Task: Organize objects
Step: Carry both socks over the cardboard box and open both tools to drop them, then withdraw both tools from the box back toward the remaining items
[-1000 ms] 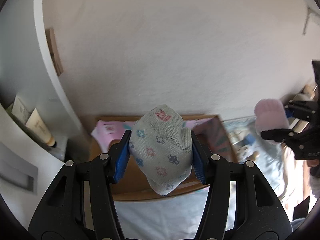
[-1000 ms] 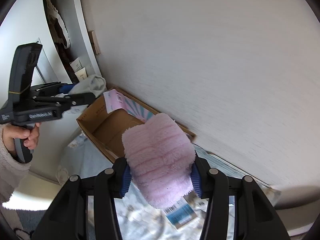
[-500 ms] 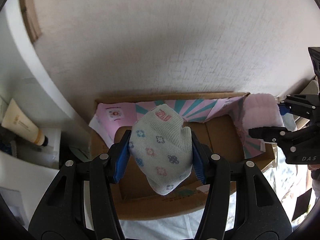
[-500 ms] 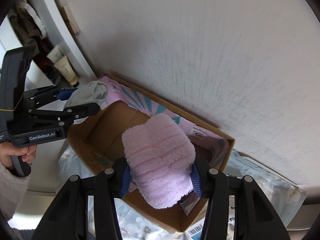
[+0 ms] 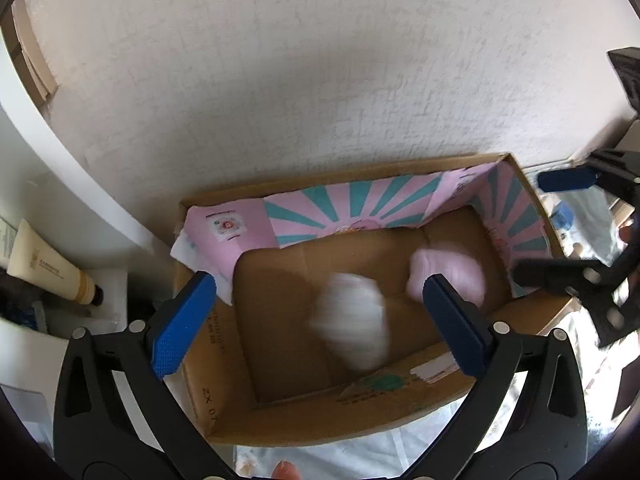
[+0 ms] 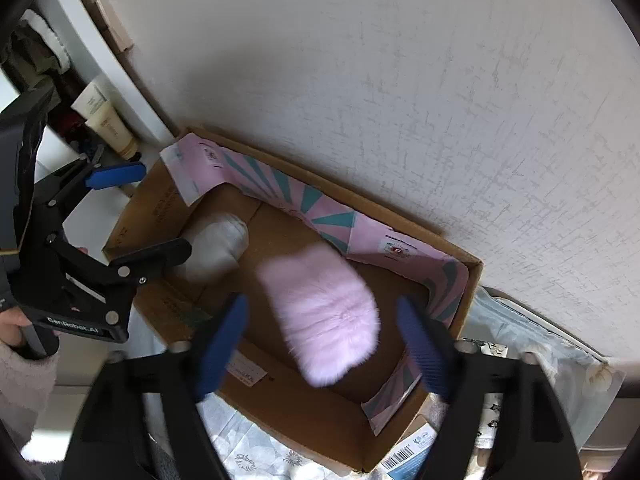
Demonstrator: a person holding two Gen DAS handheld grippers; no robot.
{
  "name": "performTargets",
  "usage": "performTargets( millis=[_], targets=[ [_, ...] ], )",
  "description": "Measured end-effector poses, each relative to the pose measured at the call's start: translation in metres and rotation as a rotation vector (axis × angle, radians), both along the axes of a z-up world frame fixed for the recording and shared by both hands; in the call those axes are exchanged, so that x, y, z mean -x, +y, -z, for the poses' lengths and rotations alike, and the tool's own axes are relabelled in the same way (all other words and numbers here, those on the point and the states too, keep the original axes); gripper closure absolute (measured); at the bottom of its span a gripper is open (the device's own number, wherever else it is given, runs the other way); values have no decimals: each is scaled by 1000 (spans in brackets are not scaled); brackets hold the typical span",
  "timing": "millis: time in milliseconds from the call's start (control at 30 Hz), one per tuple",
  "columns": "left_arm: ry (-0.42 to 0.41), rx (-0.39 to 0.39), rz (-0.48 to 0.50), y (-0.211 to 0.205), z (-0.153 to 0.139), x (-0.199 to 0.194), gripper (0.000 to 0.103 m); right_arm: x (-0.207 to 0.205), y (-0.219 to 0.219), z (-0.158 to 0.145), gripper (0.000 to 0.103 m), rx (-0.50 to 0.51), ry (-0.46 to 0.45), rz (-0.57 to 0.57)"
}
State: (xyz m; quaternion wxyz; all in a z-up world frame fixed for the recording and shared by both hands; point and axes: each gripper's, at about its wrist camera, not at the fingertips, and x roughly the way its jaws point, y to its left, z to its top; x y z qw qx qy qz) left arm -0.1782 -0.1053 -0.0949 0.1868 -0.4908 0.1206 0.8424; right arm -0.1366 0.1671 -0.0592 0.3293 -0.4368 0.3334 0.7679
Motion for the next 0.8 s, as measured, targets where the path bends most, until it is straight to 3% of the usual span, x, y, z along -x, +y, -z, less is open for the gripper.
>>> performTargets(
  millis=[33,433,800],
  targets=[
    [-2,5,0,0,1,0,0,0,0,1,0,3,-4,-2],
    [-23,21,2,8,9,-7,0,-6,-4,-1,0,-24,-30,-19],
    [-1,-33,-26,4,-2,-10,3,-6,-8,-3,0,-11,-53,-56]
  ],
)
